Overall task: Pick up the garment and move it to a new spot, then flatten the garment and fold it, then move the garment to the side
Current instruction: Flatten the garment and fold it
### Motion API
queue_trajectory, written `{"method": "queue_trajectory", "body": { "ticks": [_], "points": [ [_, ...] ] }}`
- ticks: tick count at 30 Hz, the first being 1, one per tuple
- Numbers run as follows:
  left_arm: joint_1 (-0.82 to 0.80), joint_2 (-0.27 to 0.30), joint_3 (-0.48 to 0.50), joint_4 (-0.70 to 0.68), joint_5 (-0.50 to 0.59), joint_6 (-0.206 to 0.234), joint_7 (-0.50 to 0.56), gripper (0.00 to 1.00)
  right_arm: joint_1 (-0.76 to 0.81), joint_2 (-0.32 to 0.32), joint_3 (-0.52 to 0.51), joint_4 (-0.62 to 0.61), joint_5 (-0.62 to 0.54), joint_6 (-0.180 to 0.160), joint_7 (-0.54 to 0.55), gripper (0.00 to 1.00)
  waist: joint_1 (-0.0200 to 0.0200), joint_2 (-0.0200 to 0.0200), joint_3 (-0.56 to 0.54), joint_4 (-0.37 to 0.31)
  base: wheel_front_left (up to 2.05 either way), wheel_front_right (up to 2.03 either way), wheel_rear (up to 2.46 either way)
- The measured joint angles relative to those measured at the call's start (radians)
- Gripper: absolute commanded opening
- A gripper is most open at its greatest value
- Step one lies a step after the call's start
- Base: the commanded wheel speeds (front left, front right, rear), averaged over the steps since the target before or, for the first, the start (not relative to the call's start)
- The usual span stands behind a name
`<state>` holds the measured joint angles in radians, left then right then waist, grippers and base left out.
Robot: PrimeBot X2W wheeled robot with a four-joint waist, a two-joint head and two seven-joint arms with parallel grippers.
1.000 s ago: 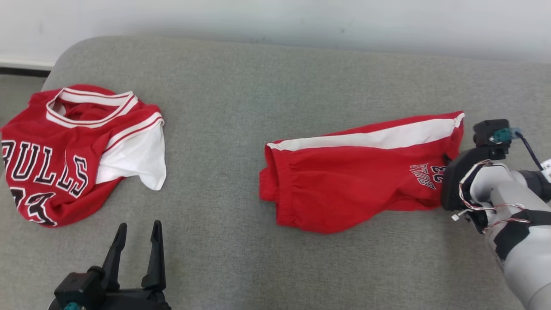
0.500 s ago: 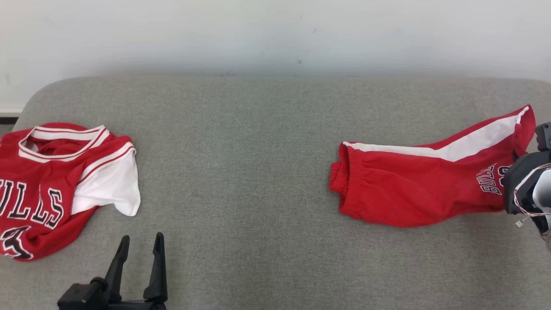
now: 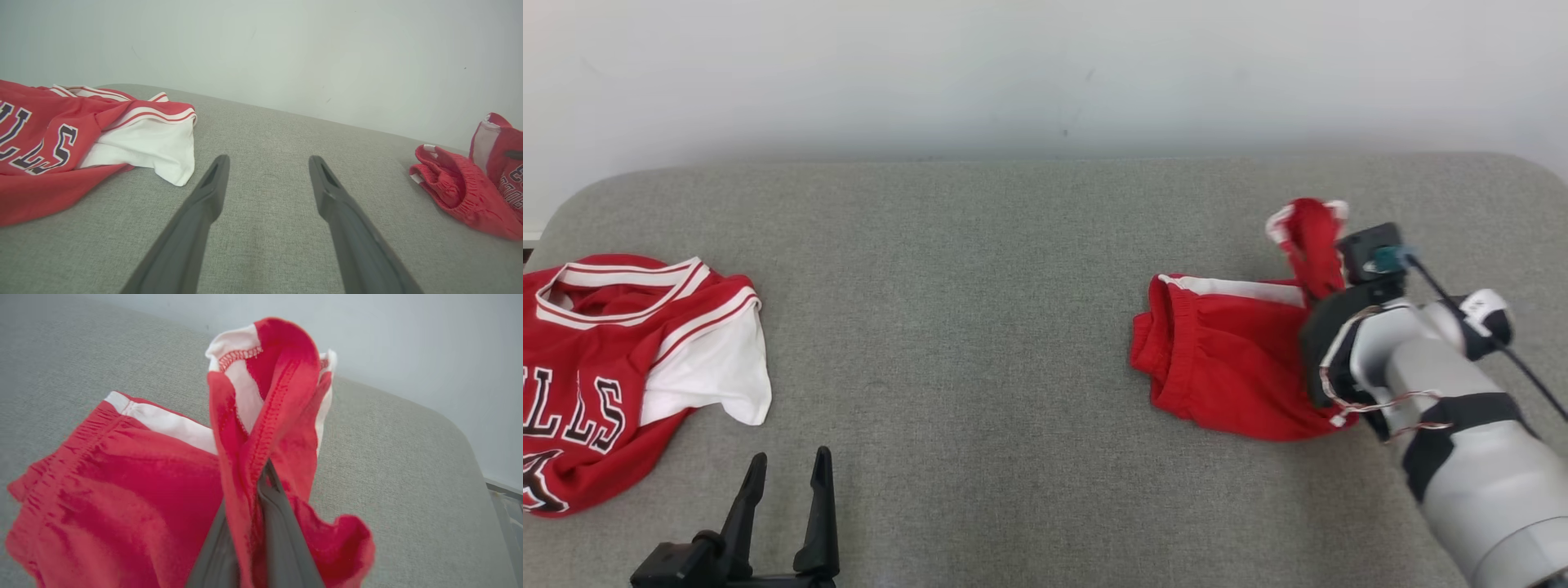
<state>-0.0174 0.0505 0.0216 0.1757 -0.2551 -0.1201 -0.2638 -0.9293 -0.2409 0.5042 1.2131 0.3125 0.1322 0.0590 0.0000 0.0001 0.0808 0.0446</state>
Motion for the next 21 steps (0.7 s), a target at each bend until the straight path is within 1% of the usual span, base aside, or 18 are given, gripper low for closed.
{"method": "queue_trajectory", "body": {
  "ticks": [9, 16, 17, 18, 19, 21],
  "points": [
    [-0.005, 0.0, -0.014, 0.0, -0.01, 0.006, 0.0, 1.0, 0.017, 0.1, 0.063, -0.043, -0.006, 0.0, 0.098, 0.0, 0.0, 0.0, 0.007, 0.027, 0.0, 0.0, 0.0],
    [-0.005, 0.0, -0.013, 0.001, -0.012, 0.007, 0.0, 1.0, 0.038, 0.132, 0.092, -0.075, 0.009, 0.0, 0.131, 0.0, 0.0, 0.0, 0.01, 0.04, 0.0, 0.0, 0.0],
    [-0.005, 0.0, -0.012, 0.001, -0.012, 0.007, 0.0, 1.0, 0.041, 0.137, 0.091, -0.079, 0.016, 0.0, 0.131, 0.07, 0.0, 0.0, 0.011, 0.04, 0.0, 0.0, 0.0],
    [-0.005, 0.0, -0.012, 0.001, -0.012, 0.007, 0.0, 1.0, 0.044, 0.141, 0.088, -0.087, 0.024, 0.0, 0.124, 0.62, 0.0, 0.0, 0.012, 0.041, 0.0, 0.0, 0.0],
    [-0.006, 0.0, -0.012, 0.001, -0.012, 0.008, 0.0, 1.0, 0.048, 0.145, 0.079, -0.097, 0.039, 0.0, 0.114, 1.0, 0.0, 0.0, 0.013, 0.041, 0.0, 0.0, 0.0],
    [-0.007, 0.0, -0.013, 0.001, -0.017, 0.009, 0.0, 1.0, 0.053, 0.154, 0.067, -0.121, 0.077, 0.0, 0.106, 1.0, 0.0, 0.0, 0.013, 0.042, 0.0, 0.0, 0.0]
  ]
}}
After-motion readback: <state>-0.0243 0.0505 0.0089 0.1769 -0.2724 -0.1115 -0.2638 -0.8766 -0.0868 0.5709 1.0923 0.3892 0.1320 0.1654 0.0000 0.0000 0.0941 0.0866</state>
